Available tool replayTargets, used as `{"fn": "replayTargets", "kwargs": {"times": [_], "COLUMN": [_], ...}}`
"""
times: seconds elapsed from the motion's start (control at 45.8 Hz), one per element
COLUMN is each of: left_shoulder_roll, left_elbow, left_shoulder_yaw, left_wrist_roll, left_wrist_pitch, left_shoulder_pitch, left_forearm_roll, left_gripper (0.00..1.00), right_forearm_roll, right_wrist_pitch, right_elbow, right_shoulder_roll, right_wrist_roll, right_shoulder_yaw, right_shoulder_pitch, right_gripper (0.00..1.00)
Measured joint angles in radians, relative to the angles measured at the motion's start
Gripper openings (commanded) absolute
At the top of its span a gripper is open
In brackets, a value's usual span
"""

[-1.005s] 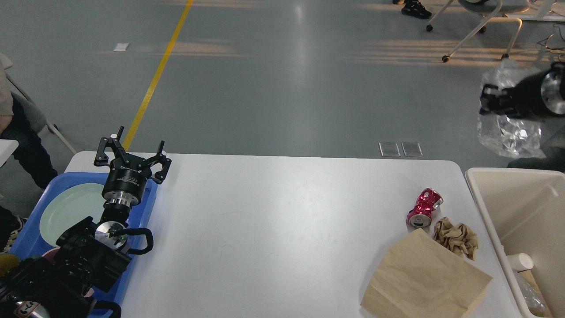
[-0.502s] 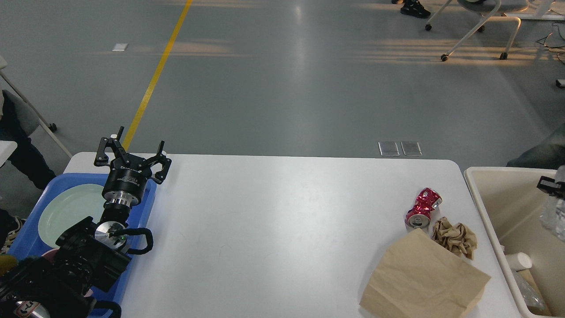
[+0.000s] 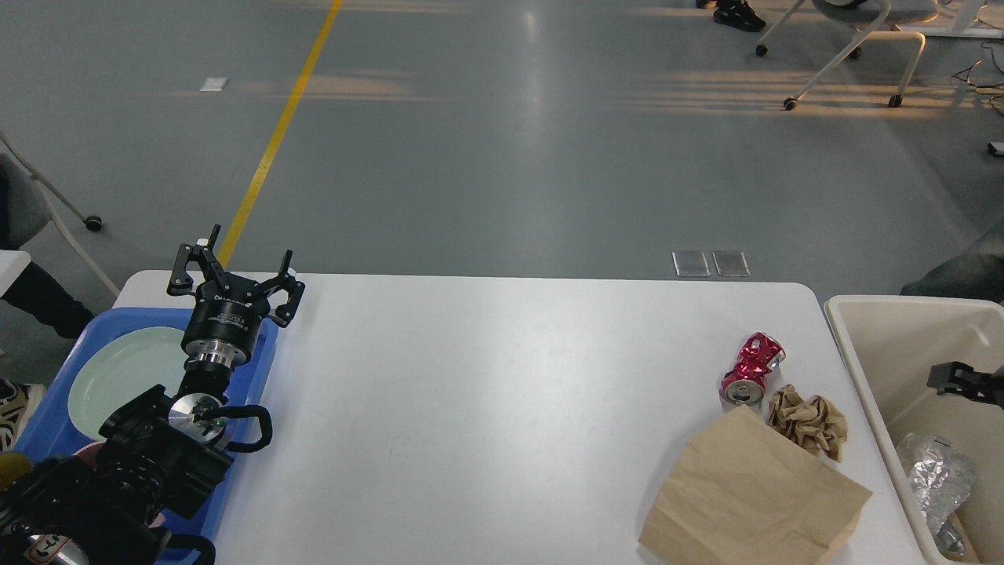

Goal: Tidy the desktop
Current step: 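Lower the right gripper to the brown paper bag's edge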

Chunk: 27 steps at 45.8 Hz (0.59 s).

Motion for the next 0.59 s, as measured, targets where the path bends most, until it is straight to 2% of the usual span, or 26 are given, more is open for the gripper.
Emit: {"fn": "replayTargets", "kwargs": {"times": [0.197, 0.328, 0.502, 0.59], "left_shoulder_roll": [0.0, 0.0, 0.001, 0.001], "left_elbow": [0.0, 0.0, 0.0, 0.0], "left_shoulder_yaw": [0.0, 0.0, 0.0, 0.0], "left_wrist_roll": [0.0, 0.0, 0.0, 0.0], "left_wrist_pitch": [0.0, 0.0, 0.0, 0.0], "left_shoulder_pitch": [0.0, 0.0, 0.0, 0.0], "left_forearm_roll": [0.0, 0.0, 0.0, 0.0], "left_gripper": [0.96, 0.96, 0.96, 0.96], "right_forearm_roll": [0.0, 0.0, -0.003, -0.004], "right_wrist_pitch": [0.157, 0.312, 0.576, 0.623], "right_elbow": [0.249, 0.405, 0.517, 0.546], "right_shoulder_roll": [-0.02, -0.036, -0.023, -0.012], "right_wrist_roll": [0.0, 0.0, -0.004, -0.004], "right_shoulder_yaw": [-0.204, -0.284, -0.354, -0.364], "right_shoulder_pitch": [0.332, 0.551, 0.744, 0.79], "right_gripper": [1.0, 1.0, 1.0, 1.0]}}
